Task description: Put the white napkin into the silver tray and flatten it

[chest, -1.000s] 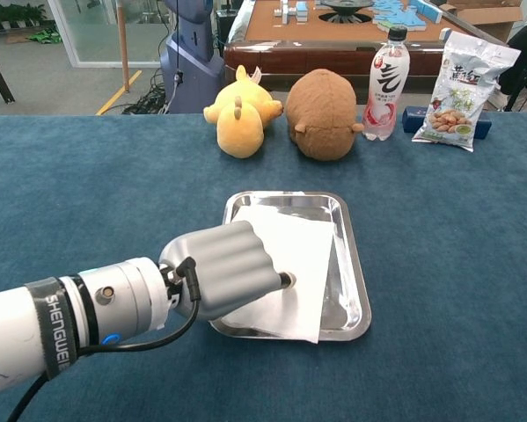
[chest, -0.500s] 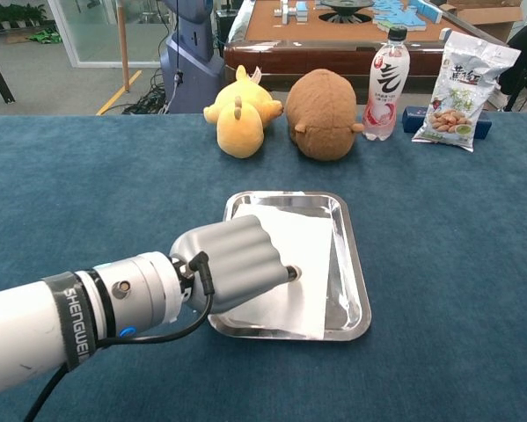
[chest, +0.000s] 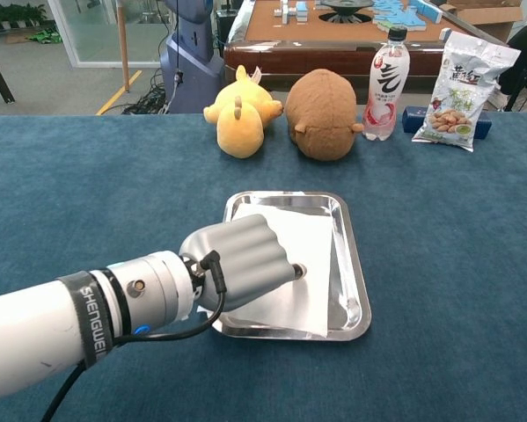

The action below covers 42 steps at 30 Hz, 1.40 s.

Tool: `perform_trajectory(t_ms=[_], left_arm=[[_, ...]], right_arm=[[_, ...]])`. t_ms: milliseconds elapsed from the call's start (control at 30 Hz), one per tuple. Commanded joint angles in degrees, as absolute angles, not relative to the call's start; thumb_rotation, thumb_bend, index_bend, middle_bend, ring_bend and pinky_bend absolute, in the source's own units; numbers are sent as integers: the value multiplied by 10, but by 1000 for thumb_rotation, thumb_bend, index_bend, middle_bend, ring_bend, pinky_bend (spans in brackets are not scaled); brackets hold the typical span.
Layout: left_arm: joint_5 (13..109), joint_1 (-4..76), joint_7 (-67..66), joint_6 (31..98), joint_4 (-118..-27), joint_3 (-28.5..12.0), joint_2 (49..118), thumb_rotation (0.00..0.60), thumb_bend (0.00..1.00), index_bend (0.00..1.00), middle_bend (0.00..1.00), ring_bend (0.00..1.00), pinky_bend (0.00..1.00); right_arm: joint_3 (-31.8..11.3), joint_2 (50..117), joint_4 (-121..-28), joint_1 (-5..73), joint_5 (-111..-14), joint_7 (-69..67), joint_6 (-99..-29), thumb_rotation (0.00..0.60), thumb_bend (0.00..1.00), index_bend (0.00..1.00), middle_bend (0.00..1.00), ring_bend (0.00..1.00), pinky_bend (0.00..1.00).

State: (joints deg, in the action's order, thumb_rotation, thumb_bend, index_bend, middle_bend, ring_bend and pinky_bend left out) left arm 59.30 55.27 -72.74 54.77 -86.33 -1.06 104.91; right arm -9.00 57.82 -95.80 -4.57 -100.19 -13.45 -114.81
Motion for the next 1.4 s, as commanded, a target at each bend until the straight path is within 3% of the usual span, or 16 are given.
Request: perform_trajectory(t_ms=[33, 933, 1400], left_arm=[[589, 556, -727, 549, -861, -12, 1051, 600, 769, 181, 886, 714, 794], [518, 585, -739, 572, -835, -29, 1060, 600, 769, 181, 887, 716, 794], [535, 577, -783, 627, -954, 20, 998, 600, 769, 175, 887, 717, 794]], right_arm=[[-90, 579, -957, -46, -1002, -136, -1149, 600, 401, 693, 557, 372, 458], [-91, 579, -955, -48, -1002, -138, -1151, 600, 401, 693, 557, 372, 458], [-88, 583, -953, -50, -1018, -137, -1161, 600, 401, 692, 556, 372, 458]])
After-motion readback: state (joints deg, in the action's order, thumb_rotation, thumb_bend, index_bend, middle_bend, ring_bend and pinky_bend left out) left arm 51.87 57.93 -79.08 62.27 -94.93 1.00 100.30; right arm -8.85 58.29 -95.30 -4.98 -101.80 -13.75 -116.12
